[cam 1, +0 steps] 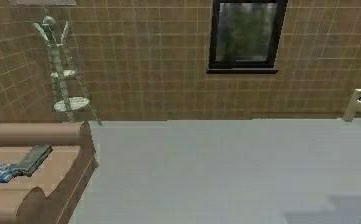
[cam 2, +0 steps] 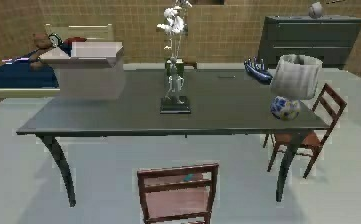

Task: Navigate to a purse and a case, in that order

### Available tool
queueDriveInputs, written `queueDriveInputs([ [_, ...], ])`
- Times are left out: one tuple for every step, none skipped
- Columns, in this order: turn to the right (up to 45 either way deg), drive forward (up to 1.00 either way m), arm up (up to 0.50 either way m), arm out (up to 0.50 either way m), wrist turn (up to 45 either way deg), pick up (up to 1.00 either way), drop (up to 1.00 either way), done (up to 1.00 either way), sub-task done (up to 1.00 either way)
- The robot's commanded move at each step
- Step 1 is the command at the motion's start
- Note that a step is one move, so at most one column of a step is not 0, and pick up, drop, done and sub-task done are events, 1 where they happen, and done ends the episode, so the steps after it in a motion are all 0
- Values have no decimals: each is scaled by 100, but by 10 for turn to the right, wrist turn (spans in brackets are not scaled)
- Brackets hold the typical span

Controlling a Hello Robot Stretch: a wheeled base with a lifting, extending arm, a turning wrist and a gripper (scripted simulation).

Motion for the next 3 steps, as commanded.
queueDriveInputs([
  [-390,0,0,0,0,0,0,0,0],
  [0,65,0,0,0,0,0,0,0],
  [0,0,0,0,0,0,0,100,0],
])
